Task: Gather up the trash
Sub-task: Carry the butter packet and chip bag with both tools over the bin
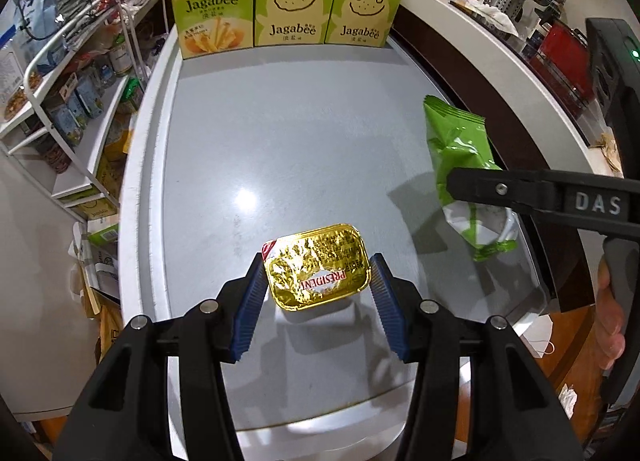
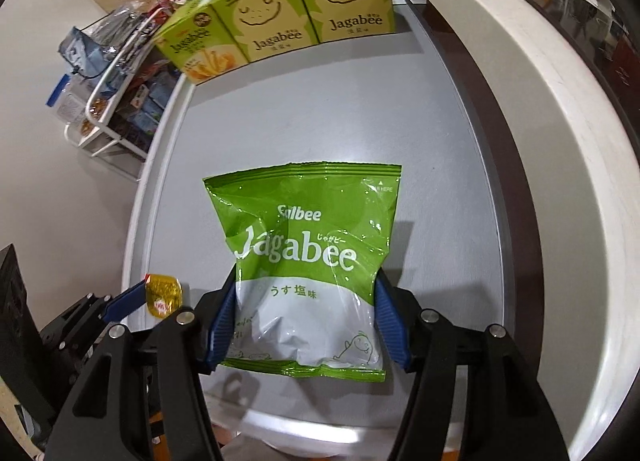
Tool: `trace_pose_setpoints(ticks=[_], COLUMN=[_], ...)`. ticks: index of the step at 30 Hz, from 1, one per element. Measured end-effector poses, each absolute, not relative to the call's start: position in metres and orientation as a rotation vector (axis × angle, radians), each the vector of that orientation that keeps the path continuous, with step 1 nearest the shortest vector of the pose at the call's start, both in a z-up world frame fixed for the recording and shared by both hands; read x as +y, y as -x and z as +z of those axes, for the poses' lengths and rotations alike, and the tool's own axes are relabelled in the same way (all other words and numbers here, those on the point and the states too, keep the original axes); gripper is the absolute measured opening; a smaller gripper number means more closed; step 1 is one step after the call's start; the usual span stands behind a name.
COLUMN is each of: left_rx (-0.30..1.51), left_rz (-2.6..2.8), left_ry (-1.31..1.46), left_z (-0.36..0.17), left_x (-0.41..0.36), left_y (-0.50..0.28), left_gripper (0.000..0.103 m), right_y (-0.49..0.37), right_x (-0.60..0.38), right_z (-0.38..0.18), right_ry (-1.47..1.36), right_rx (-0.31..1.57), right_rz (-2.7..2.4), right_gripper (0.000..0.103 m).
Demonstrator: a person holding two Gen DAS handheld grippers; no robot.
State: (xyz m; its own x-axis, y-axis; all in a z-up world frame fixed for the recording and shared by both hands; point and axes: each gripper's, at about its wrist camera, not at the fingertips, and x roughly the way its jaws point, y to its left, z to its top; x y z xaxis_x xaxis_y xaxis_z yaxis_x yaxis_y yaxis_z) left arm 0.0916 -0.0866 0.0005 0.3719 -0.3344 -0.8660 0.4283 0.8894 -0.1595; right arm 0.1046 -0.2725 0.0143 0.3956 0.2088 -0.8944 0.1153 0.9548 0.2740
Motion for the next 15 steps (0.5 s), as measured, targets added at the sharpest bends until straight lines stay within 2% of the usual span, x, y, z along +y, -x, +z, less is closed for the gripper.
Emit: trace_pose_setpoints(ticks=[15], left_rx=[1.034], left_rz=[-0.500], left_ry=[-0.112], left_z=[0.031], left_x=[-0.060], left_y=[-0.041], left_gripper=[0.053], right_y=[-0.024], right_x=[-0.254], right_z=[0.048], right_ry=[-0.294], right_rx=[1.140], right_rz=[0.238], right_gripper=[0.059])
